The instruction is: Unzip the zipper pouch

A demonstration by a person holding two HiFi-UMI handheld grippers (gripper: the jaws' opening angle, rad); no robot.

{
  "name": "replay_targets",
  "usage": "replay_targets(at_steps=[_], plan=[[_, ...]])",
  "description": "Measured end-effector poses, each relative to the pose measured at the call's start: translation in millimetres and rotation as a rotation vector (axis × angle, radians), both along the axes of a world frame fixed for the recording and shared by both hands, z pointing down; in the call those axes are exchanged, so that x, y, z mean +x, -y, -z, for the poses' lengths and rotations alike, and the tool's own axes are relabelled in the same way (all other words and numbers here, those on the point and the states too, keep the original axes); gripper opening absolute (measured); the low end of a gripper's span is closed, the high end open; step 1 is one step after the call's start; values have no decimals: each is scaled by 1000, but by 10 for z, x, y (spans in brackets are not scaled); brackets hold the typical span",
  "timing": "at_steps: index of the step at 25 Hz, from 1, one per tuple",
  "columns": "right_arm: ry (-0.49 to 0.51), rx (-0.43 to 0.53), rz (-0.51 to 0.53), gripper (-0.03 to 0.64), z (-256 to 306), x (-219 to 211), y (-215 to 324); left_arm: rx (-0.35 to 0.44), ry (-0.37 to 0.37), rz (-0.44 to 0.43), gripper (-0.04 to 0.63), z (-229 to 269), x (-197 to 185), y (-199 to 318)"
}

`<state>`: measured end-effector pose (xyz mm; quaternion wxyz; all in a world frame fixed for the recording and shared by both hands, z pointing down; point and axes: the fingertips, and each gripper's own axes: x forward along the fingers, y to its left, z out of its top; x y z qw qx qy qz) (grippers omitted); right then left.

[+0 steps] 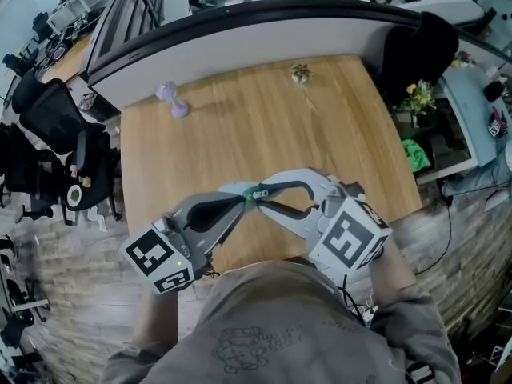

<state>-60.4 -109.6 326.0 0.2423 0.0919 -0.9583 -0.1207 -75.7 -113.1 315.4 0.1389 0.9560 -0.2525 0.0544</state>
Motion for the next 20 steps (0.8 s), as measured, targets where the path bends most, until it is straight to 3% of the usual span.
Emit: replay_targets(at_steps=[4,14,20], plan=[[13,-31,9,59,-4,-3,-23,0,18,3,0,-37,-29,2],[-33,-46,40,58,-96,25,-67,-2,27,-4,0,-53,-11,-38],[-7,-80,41,52,-54,-1,-65,-4,17,-8,-2,-62,-53,-49]])
